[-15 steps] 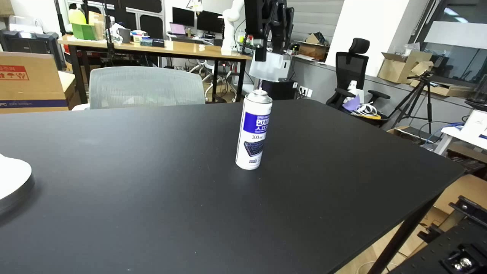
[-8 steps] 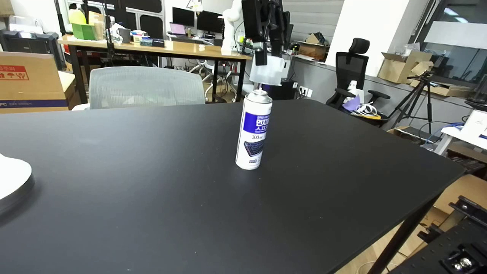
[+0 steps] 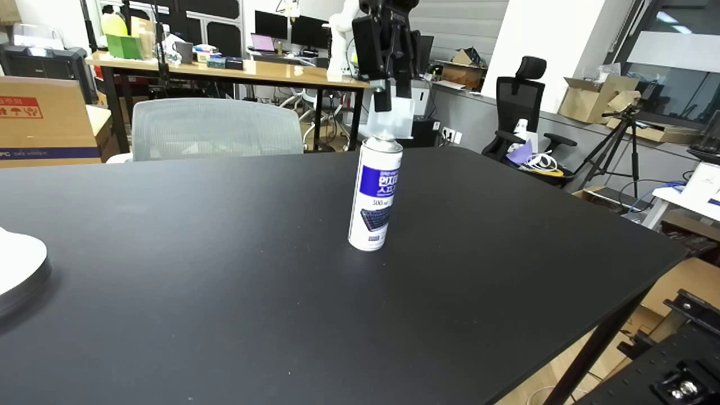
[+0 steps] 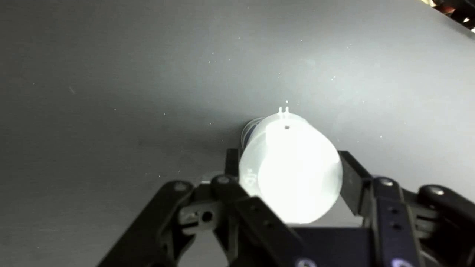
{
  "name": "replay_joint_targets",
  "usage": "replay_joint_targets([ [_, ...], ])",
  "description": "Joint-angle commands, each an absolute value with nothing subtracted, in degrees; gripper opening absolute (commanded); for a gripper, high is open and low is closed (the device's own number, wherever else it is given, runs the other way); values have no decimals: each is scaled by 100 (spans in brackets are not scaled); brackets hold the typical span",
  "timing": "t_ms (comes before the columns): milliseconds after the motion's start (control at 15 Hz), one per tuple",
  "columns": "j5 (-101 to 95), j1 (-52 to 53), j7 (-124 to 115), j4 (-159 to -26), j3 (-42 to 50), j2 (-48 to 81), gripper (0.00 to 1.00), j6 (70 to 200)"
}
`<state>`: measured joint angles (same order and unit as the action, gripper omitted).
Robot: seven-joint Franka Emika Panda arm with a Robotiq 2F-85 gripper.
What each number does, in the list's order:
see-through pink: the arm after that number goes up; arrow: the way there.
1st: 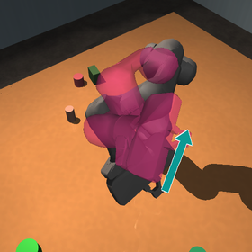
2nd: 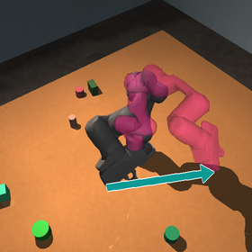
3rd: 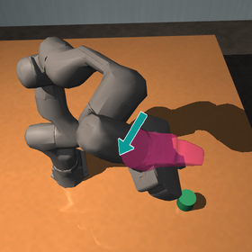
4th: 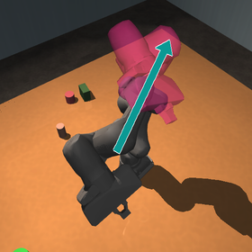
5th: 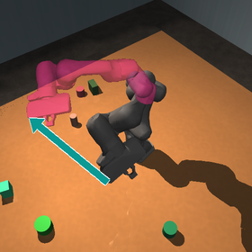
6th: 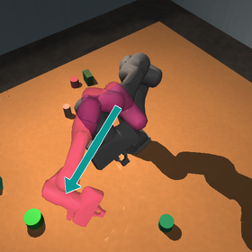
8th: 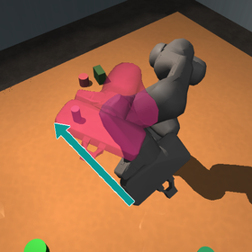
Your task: Pick the cover and put it on the bottle
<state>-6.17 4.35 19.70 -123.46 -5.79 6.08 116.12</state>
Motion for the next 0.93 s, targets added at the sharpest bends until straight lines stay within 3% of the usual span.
replay_joint_targets([
  [0,-833,497,1783,-12228,-594,688,40,11639],
  [867,-920,569,1827,-12331,-667,678,40,11725],
])
